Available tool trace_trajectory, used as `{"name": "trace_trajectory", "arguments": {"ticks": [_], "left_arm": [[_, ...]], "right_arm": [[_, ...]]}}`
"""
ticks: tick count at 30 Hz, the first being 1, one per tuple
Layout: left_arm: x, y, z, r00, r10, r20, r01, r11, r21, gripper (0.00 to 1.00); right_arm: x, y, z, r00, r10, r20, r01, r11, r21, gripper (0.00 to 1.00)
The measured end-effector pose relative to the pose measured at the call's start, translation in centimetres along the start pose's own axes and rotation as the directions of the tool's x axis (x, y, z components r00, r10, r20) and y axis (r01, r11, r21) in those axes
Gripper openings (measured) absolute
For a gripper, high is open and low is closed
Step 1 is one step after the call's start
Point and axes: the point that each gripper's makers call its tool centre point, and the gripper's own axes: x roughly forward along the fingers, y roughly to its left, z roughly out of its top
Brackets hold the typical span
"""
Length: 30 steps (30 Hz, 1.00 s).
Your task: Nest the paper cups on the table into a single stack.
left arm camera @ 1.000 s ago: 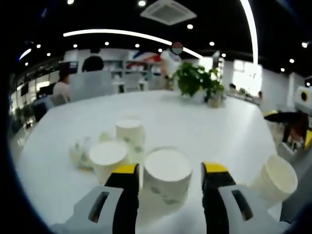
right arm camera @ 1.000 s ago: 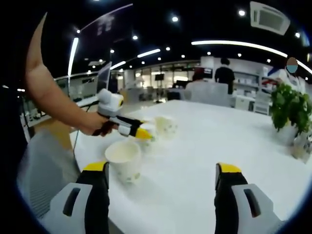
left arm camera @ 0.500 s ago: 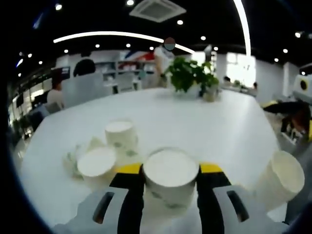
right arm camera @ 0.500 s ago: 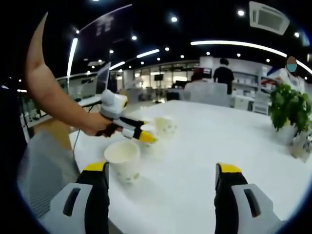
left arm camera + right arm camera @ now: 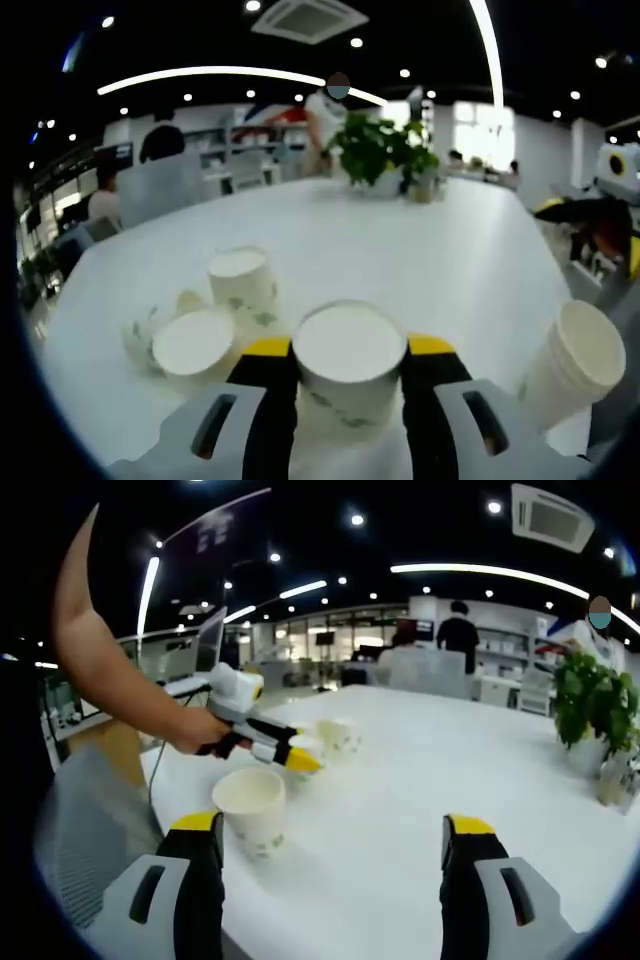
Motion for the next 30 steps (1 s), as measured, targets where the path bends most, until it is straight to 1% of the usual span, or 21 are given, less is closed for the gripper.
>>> {"name": "trace_trajectory", "arguments": {"ticks": [8,16,21,26,30], "left_arm": [[0.2,-0.1,0.0,1.0,-0.013,-0.023,0.013,1.0,0.005,0.39],[0.4,-0.7,0.2,0.996,-0.054,-0.065,0.056,0.998,0.031,0.39],[0.3,-0.9,1.2,0.995,-0.073,-0.068,0.077,0.996,0.052,0.39],[0.2,-0.8,2.1,0.993,-0.091,-0.069,0.094,0.995,0.039,0.39],[0.0,-0.5,2.9,0.993,-0.095,-0.071,0.099,0.994,0.052,0.39]], "right_arm": [[0.0,0.0,0.1,1.0,0.002,0.0,-0.002,1.0,-0.004,0.88],[-0.1,0.1,0.0,1.0,0.003,-0.001,-0.003,1.0,-0.009,0.88],[-0.1,0.2,0.0,1.0,0.004,-0.001,-0.004,1.0,-0.011,0.88],[-0.1,0.2,0.0,1.0,0.004,0.0,-0.004,1.0,-0.018,0.88],[-0.1,0.2,0.1,1.0,0.003,0.001,-0.003,1.0,-0.021,0.88]]}}
